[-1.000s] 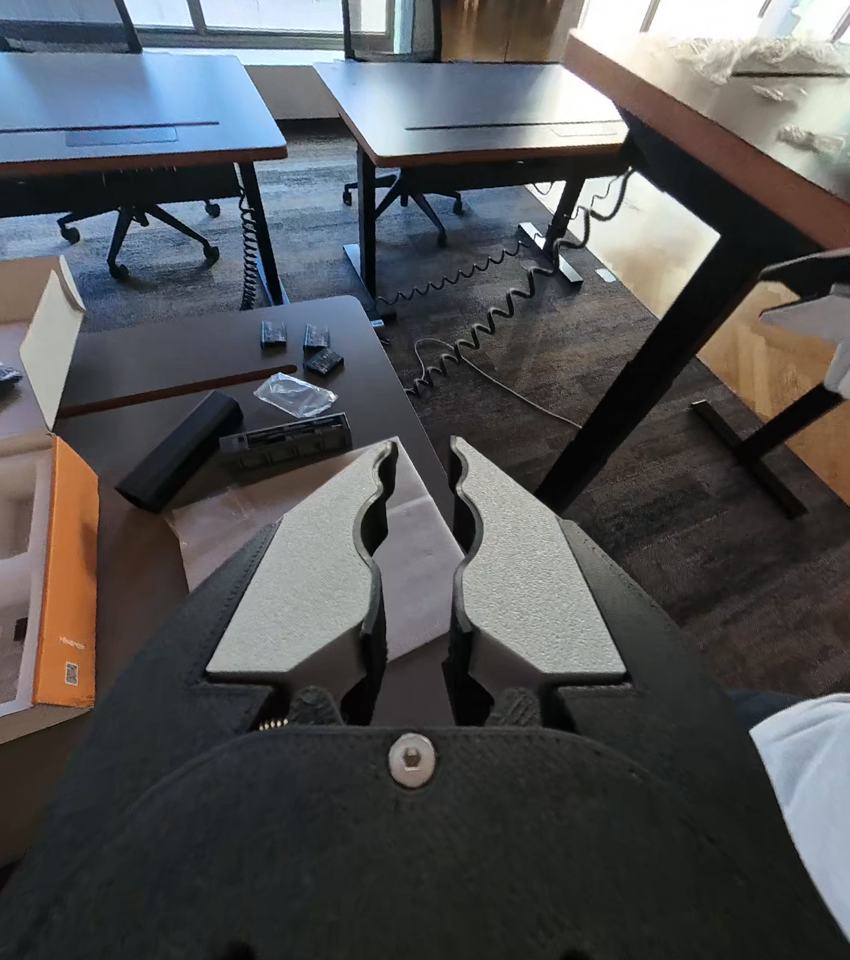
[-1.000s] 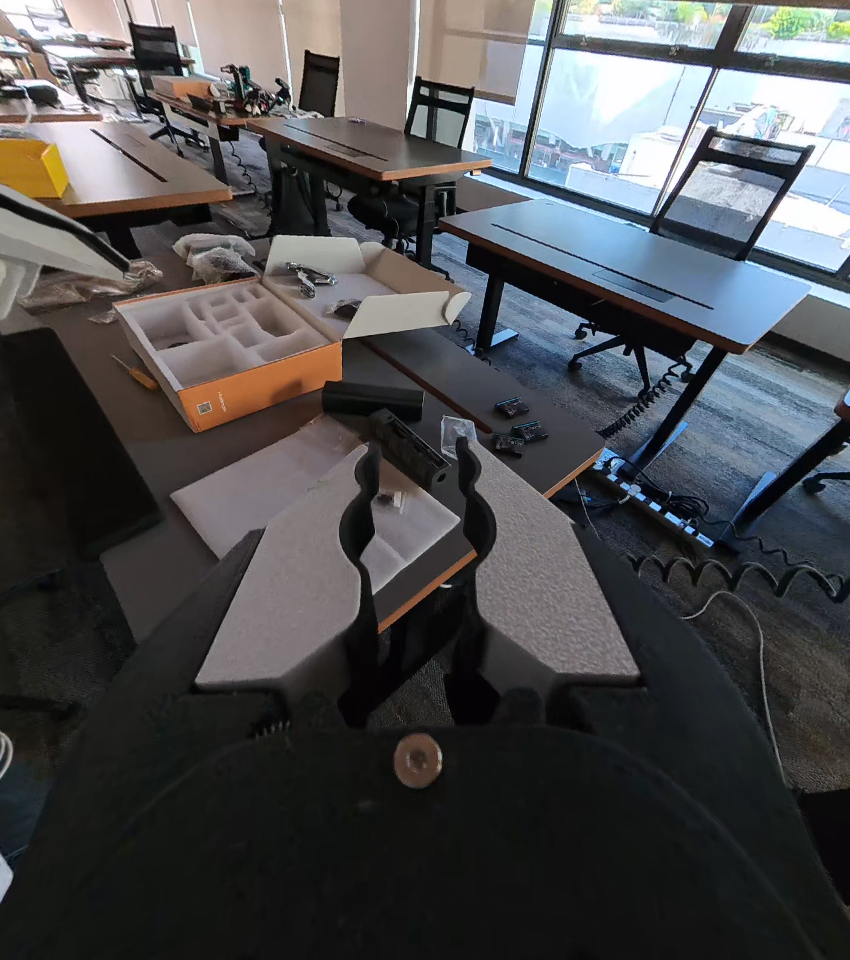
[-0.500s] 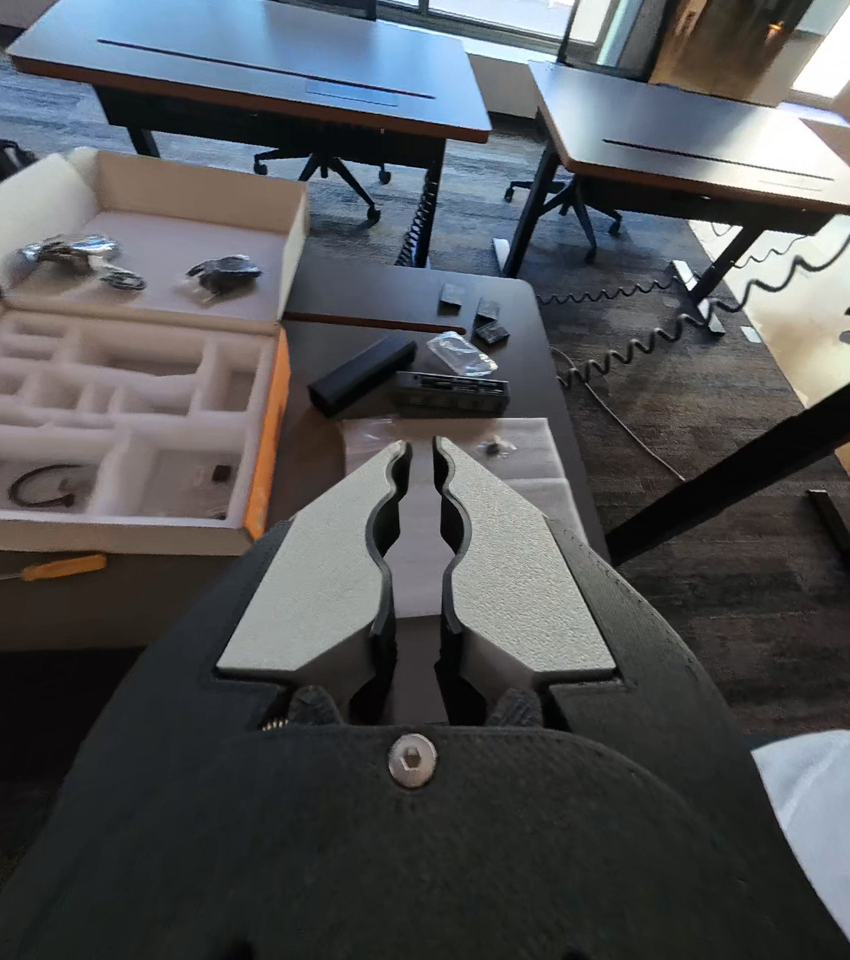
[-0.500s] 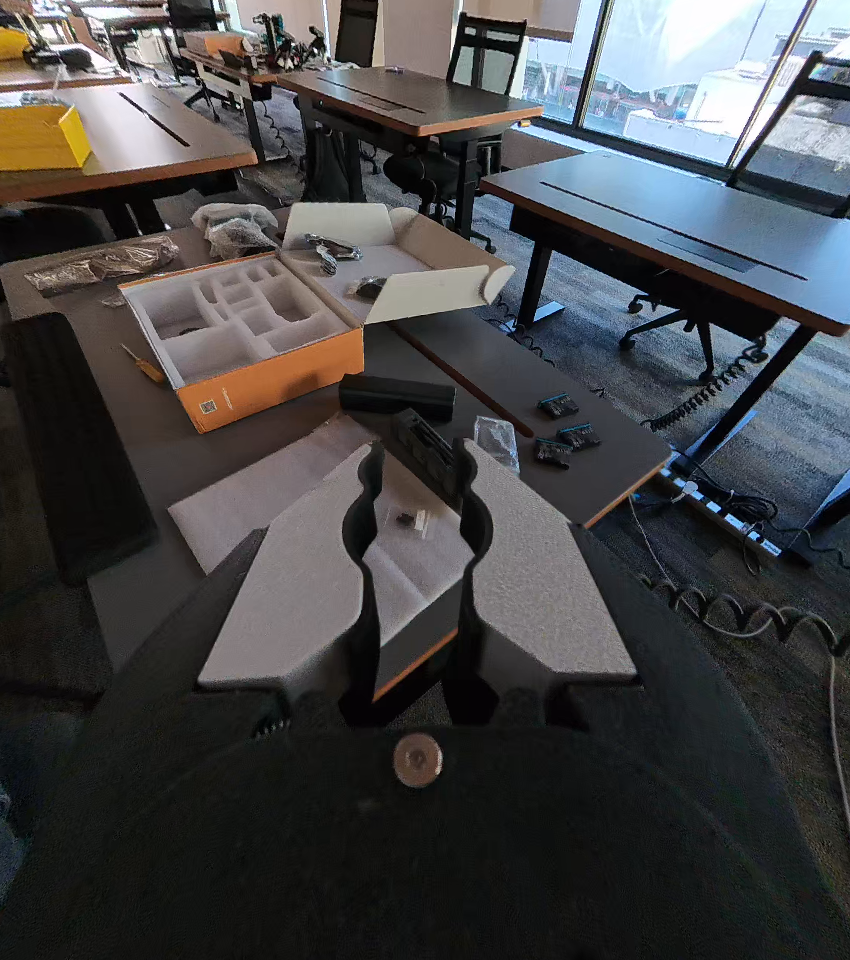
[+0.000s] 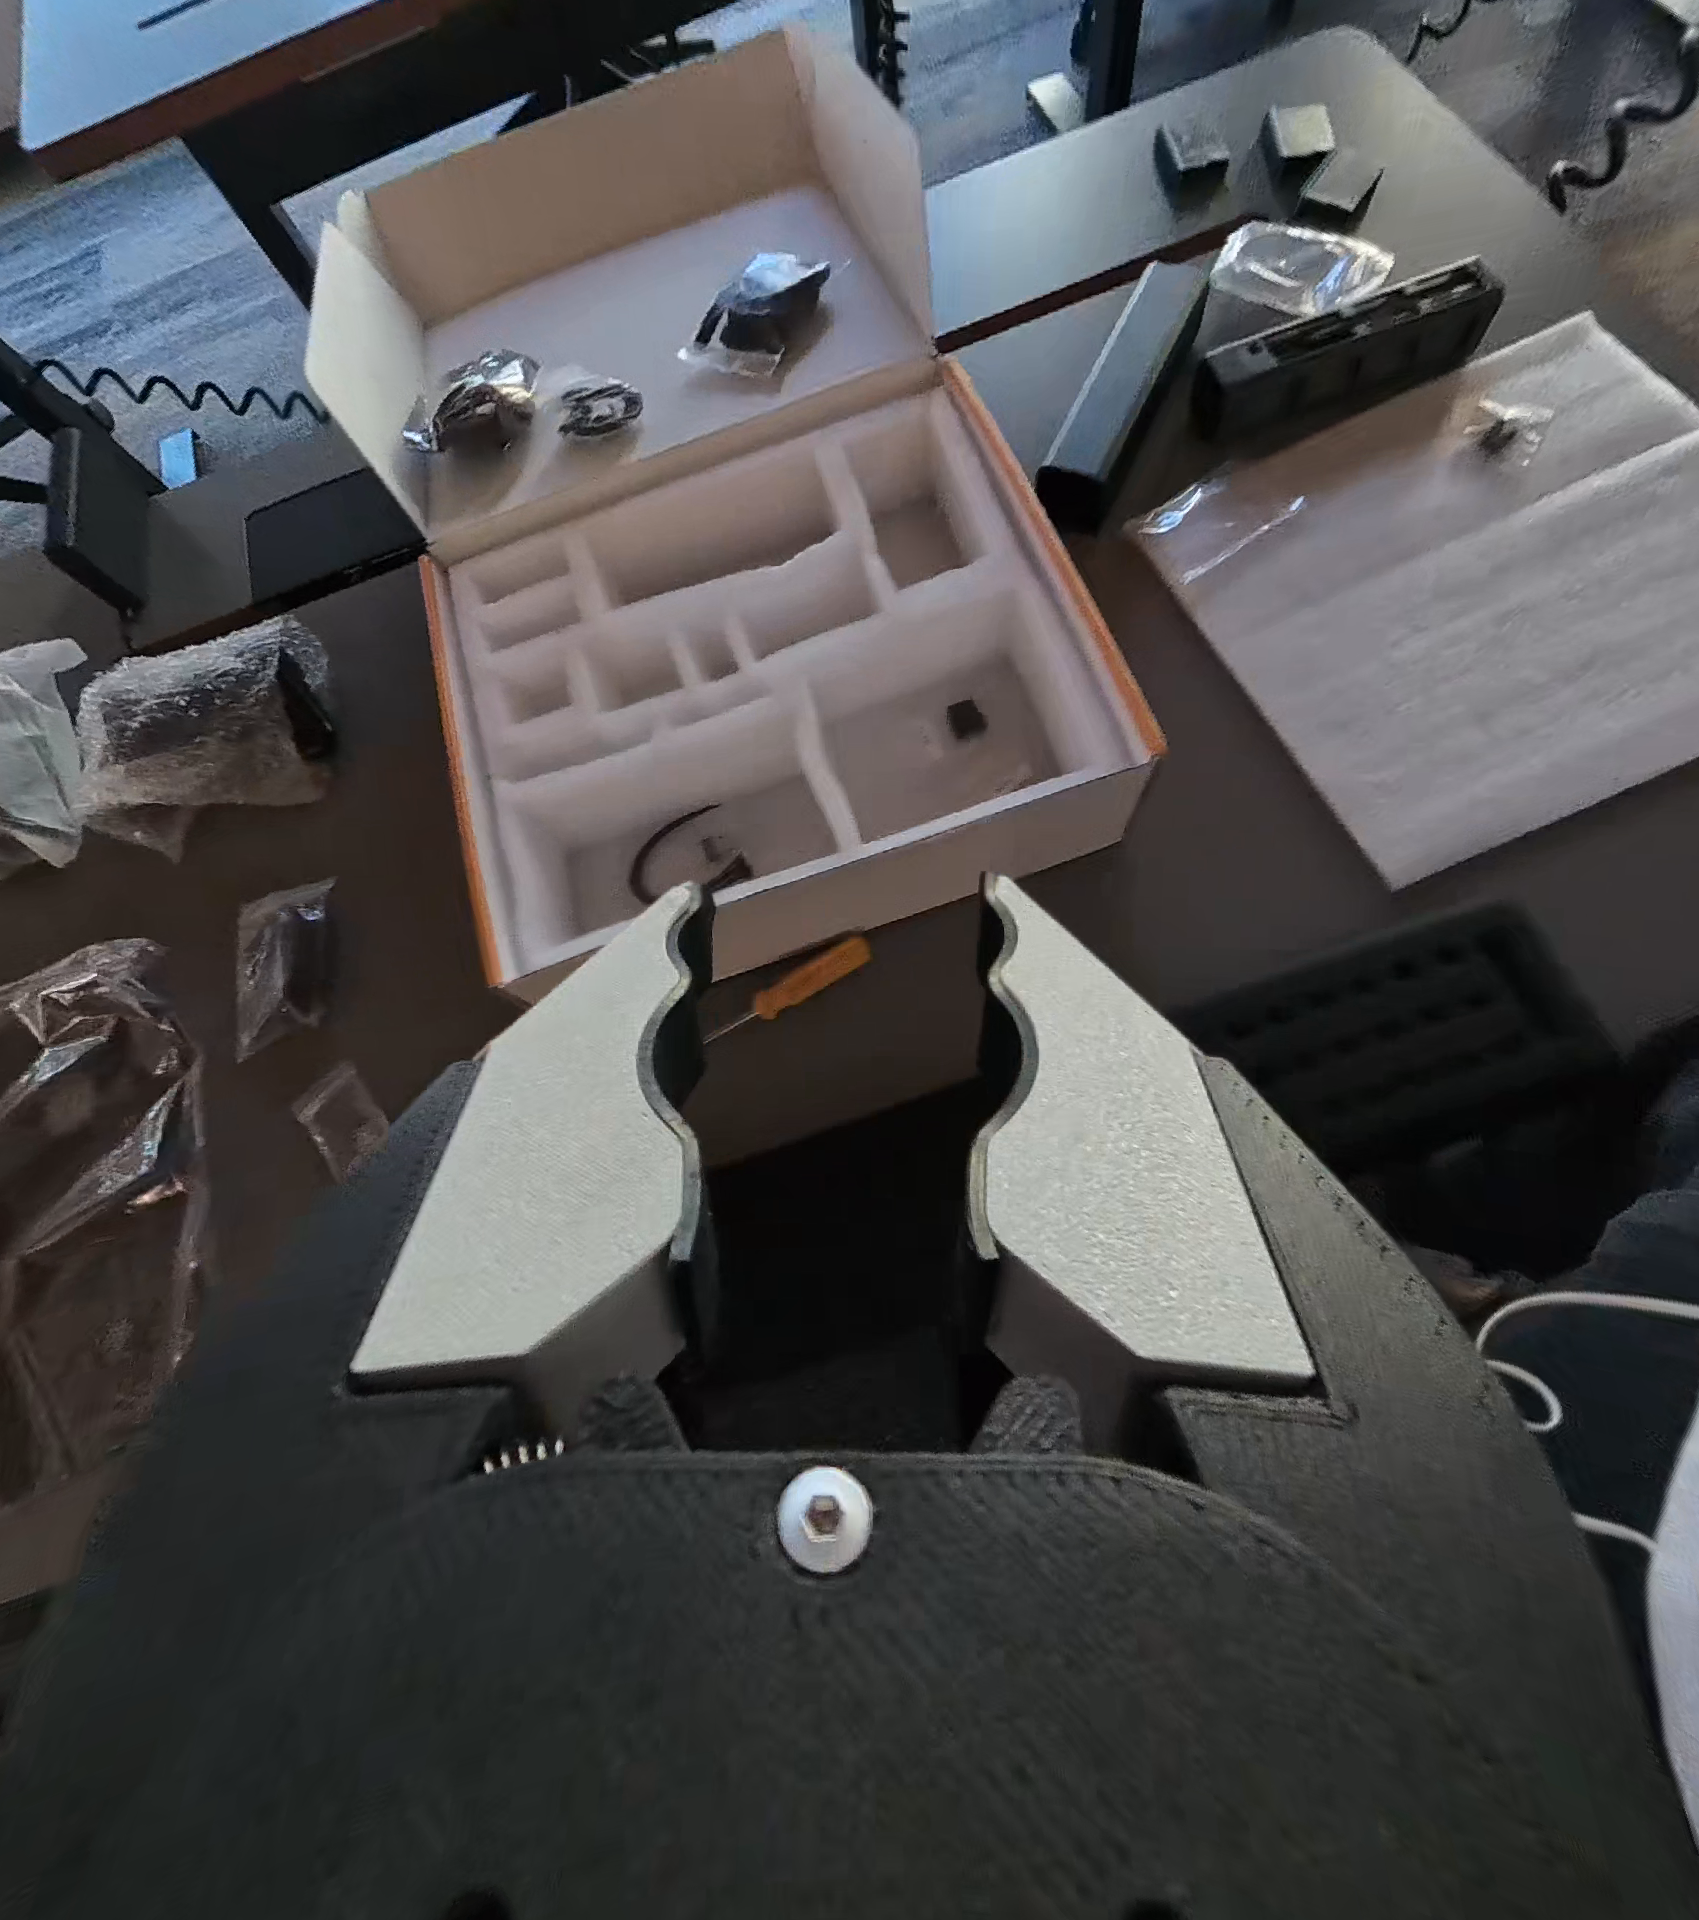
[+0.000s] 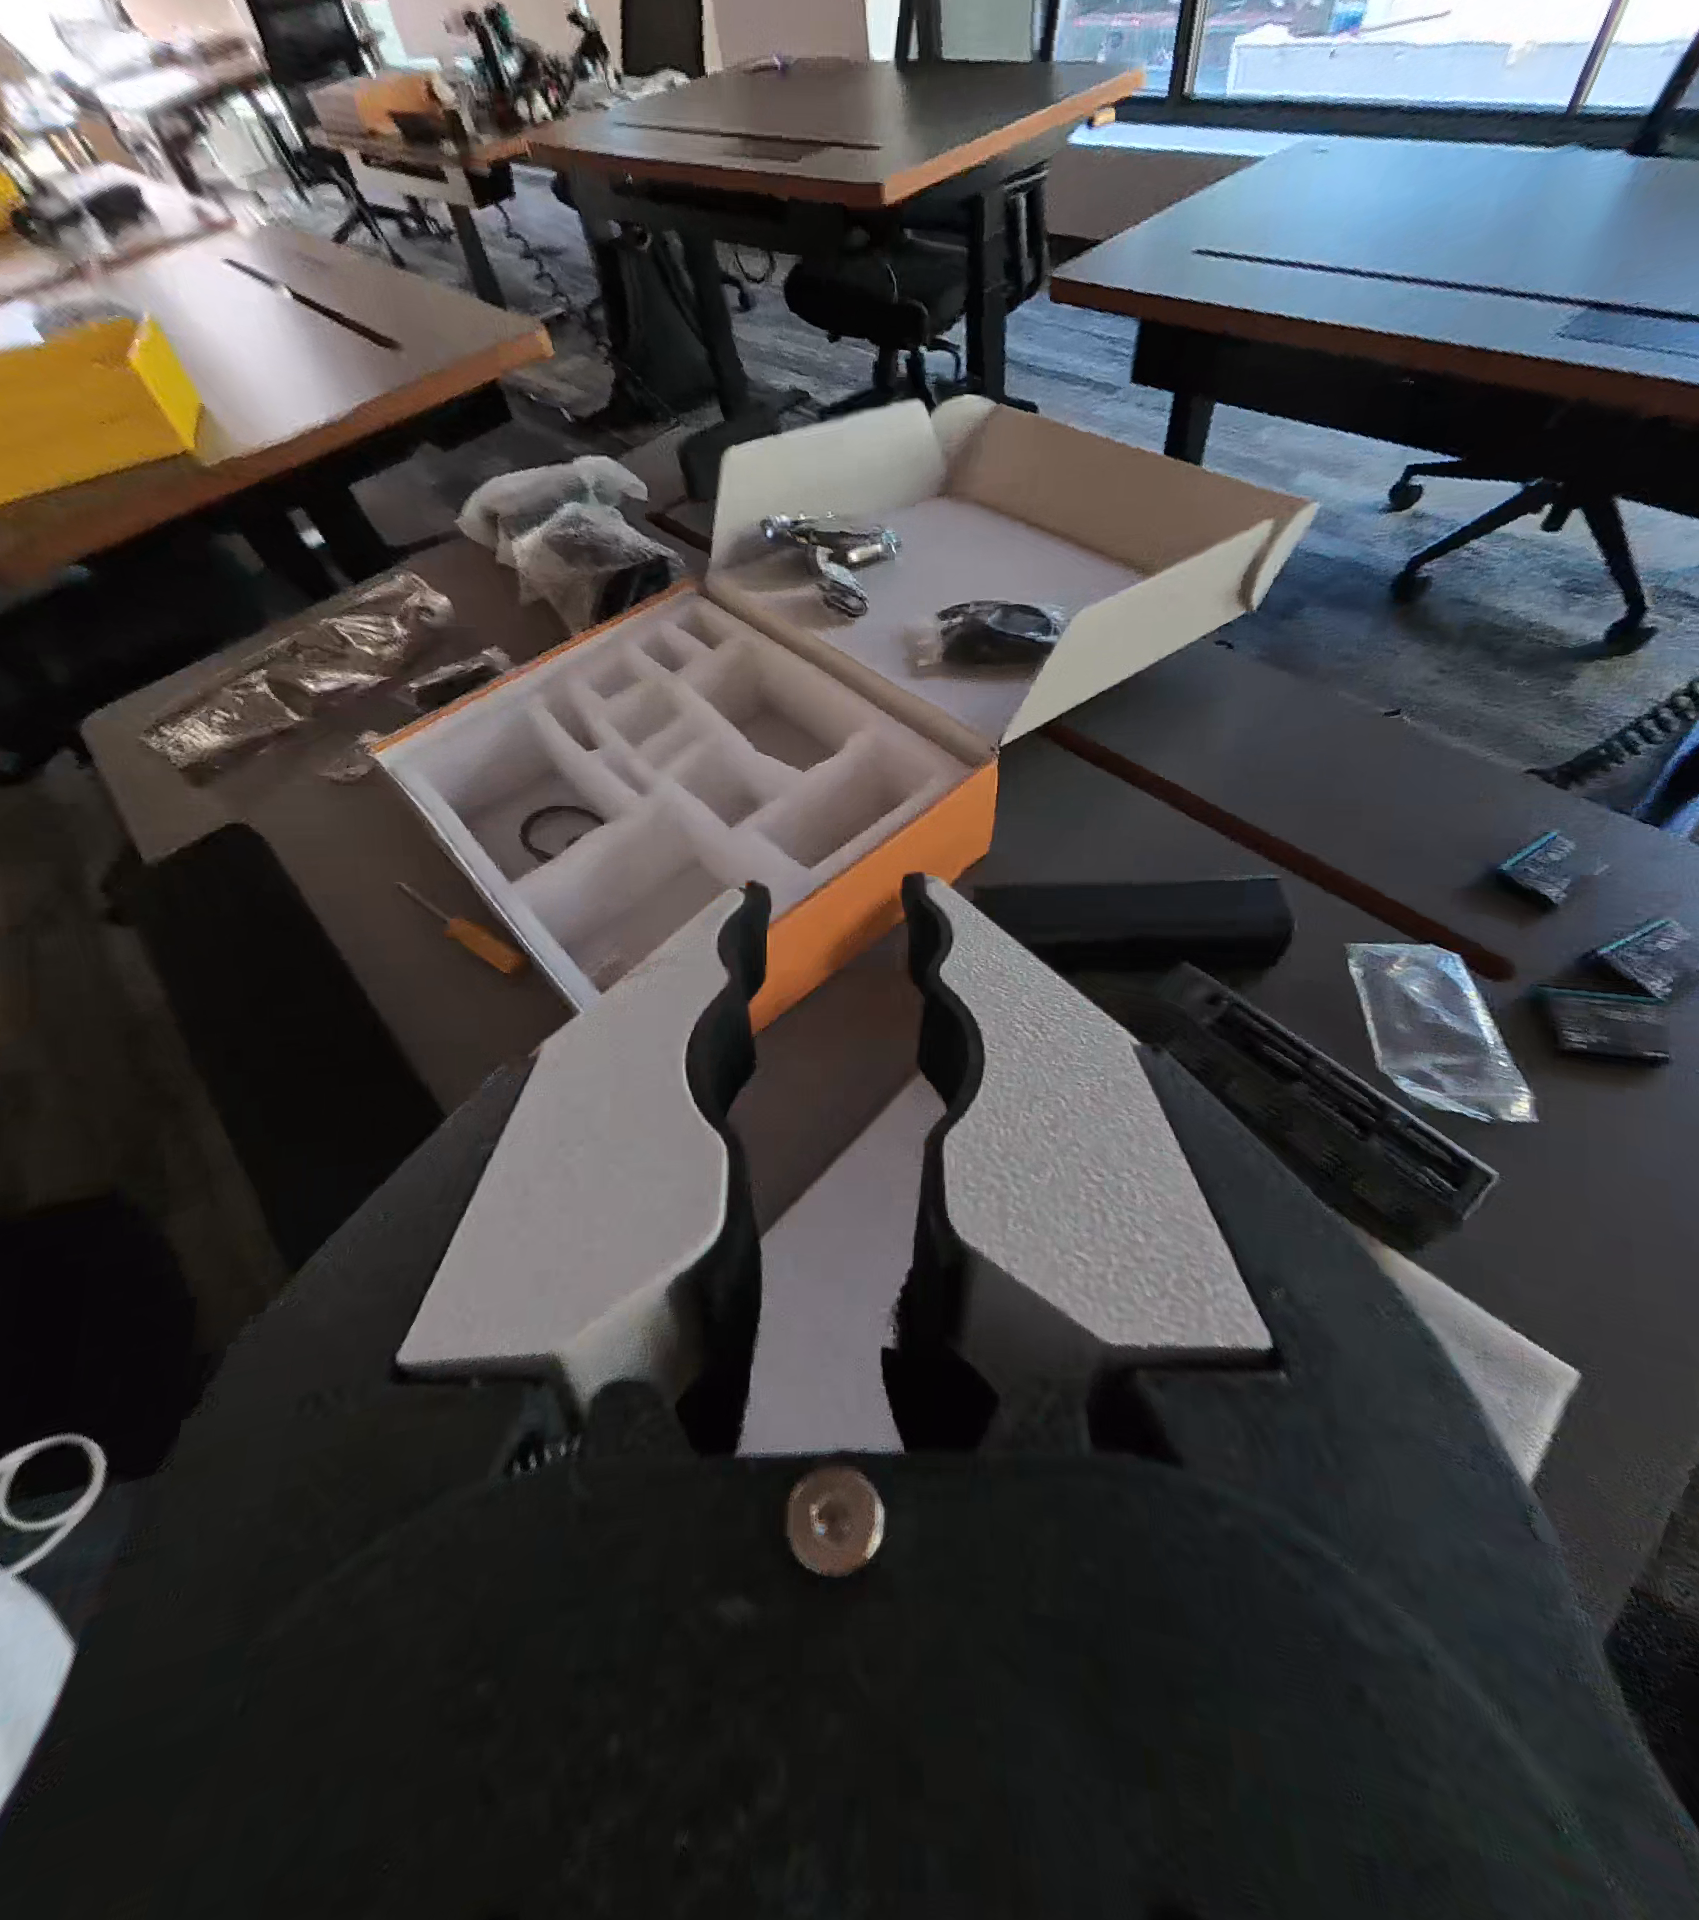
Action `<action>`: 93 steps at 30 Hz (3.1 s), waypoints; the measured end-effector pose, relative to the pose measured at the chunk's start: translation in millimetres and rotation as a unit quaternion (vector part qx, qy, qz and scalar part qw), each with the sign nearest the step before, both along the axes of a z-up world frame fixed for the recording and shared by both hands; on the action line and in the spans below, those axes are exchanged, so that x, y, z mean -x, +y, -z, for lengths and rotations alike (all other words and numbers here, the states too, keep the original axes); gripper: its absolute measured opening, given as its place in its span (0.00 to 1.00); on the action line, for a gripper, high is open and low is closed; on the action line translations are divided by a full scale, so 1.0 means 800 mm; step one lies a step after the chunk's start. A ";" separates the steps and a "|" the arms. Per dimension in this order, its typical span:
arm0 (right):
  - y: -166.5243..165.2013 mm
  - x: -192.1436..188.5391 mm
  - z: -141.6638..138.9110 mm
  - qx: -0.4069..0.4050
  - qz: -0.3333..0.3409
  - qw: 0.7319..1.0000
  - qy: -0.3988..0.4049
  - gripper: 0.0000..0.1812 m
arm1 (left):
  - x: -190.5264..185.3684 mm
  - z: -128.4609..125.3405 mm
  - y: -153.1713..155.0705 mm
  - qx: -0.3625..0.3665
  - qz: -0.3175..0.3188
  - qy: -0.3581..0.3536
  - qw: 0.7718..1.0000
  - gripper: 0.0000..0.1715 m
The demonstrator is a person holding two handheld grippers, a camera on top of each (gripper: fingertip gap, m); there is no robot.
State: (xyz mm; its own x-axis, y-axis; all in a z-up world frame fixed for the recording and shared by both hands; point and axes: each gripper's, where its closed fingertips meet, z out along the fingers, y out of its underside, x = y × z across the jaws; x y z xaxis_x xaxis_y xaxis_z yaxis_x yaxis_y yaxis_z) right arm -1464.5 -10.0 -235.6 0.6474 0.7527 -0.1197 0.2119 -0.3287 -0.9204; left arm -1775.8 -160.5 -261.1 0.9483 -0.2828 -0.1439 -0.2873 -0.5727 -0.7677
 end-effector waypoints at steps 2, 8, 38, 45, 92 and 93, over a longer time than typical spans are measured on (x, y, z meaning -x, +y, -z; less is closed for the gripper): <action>0.000 0.018 0.001 -0.009 0.016 0.999 -0.031 0.14 | 0.031 0.006 0.009 0.011 0.010 -0.008 1.000 0.28; -0.013 0.109 0.035 0.033 -0.050 0.997 -0.040 0.14 | 0.103 0.021 0.053 0.006 -0.023 -0.029 0.999 0.26; 0.248 0.341 0.185 -0.023 0.064 0.974 -0.214 0.16 | 0.264 0.189 0.375 0.004 0.148 -0.173 0.974 0.19; 0.341 0.362 0.216 -0.068 -0.014 0.958 -0.279 0.20 | 0.277 0.189 0.367 -0.005 0.144 -0.174 0.974 0.17; 0.298 0.504 0.091 -0.008 -0.131 0.986 0.101 0.03 | 0.123 0.072 0.477 0.029 0.123 -0.545 0.829 0.13; 0.298 0.499 0.092 -0.003 -0.127 0.986 0.107 0.03 | 0.118 0.072 0.475 0.038 0.130 -0.556 0.820 0.07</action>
